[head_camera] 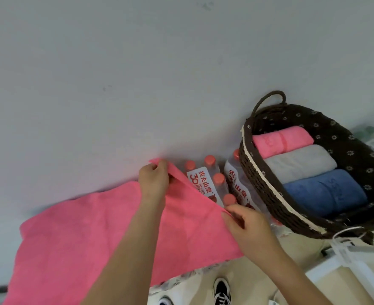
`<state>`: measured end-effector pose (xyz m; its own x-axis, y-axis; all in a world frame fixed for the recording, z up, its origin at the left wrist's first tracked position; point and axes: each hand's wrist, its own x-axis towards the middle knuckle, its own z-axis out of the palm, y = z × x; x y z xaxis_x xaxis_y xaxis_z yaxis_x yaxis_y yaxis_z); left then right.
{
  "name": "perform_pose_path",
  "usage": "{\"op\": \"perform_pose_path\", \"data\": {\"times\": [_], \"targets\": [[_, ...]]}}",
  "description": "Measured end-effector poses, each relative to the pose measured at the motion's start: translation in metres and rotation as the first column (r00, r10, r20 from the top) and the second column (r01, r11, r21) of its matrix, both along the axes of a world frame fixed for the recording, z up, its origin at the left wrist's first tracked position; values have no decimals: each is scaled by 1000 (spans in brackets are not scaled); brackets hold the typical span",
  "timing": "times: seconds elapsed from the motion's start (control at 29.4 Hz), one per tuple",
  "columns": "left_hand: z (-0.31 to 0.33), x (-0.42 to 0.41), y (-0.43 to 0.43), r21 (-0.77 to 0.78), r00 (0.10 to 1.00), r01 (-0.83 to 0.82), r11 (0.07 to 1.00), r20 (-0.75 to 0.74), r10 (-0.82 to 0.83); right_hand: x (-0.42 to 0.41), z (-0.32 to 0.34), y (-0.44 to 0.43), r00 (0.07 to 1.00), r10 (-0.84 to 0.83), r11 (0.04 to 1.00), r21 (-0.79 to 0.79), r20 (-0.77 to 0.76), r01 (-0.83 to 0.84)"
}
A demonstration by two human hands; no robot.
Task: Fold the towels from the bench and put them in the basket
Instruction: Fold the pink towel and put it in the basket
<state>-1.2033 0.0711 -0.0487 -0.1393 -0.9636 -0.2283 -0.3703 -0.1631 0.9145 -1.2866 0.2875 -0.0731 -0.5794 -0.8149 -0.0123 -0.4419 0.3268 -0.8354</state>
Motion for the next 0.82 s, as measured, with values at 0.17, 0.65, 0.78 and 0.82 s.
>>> {"op": "perform_pose_path", "data": {"times": [0.17, 0.65, 0.78, 0.82], "targets": [[11, -49, 12, 2, 968, 235, 972, -90, -234, -2, -1, 16, 983, -170, 970, 165, -62, 178], [-17, -108, 26, 145, 939, 341, 929, -9, -344, 0, -23, 36, 486, -470, 844, 213, 737, 493], [-20, -114, 22, 150, 935, 341, 928, 45, -351, -1, -24, 38, 223, -483, 758, 277, 847, 591], [-22, -116, 21, 140, 933, 341, 929, 71, -353, 0, -24, 39, 175, -485, 726, 283, 857, 627]]}}
